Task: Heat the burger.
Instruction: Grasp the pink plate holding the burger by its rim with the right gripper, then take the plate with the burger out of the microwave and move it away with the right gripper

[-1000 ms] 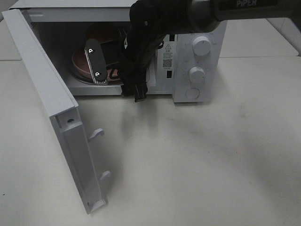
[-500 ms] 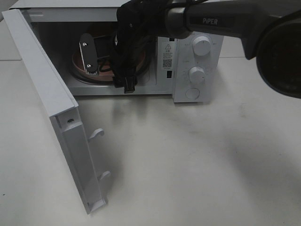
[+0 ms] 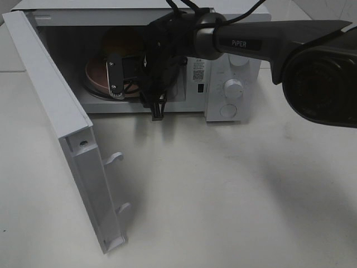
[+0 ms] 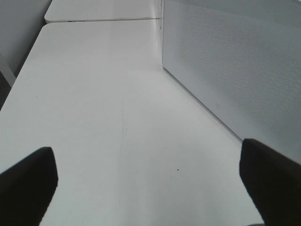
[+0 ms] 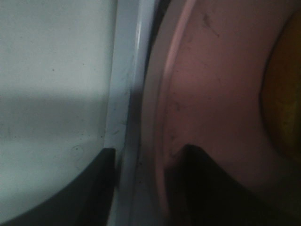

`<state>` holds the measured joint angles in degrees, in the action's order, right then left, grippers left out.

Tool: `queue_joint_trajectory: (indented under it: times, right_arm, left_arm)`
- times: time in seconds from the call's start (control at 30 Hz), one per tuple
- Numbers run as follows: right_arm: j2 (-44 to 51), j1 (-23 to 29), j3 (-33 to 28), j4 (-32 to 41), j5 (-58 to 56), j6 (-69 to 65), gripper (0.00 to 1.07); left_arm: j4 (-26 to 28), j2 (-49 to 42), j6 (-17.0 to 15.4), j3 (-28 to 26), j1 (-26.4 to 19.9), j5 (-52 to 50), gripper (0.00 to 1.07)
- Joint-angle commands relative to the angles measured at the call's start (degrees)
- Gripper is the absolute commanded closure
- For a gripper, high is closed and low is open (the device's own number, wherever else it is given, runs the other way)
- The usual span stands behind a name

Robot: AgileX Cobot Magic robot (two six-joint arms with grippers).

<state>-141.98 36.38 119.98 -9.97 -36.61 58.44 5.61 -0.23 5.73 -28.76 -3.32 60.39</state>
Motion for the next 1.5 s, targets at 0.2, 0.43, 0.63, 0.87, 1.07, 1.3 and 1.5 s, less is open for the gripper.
queue_joint_trajectory:
  times: [0.2,0.43,0.63,0.87,1.07,1.3,1.5]
  right_arm:
    - [0.1,-0.2,0.5,-0.1,-1.8,-0.7,1.07]
    - [0.8,0.6,0.4,0.6,-4.1,-0.7,1.07]
    - [1.7,1.8,-1.2,0.5,-4.6,-0.2,1.07]
    - [4.2,2.5,-5.0,-0.5,-3.2,2.0,1.07]
    - [8.4,2.5,-10.5,-0.5,2.8,3.7,1.07]
    - [14.0,2.3,-20.6,-1.8,12.5,7.1,1.07]
    - [17.4,2.3,-27.3,-1.5,18.9,8.4,1.07]
  left_arm:
    - [-0.2,-1.2,-0.4,0.2,0.5,-0.9,0.06]
    - [-0.2,-1.2,-0.4,0.2,0.5,-0.9,0.06]
    - [-0.2,-1.2,-0.4,0.2,0.5,-0.9,0.06]
    - [-0.2,-1.2,-0.4,0.2,0.5,-0.9,0.06]
    - [-0.2,-1.2,-0.4,0.2,0.5,-0.9,0.06]
    - [-0.2,-1.2,-0.4,0.2,0.5,-0.9,0.06]
    - [-0.2,-1.2,-0.4,0.2,0.5,-0.9,0.06]
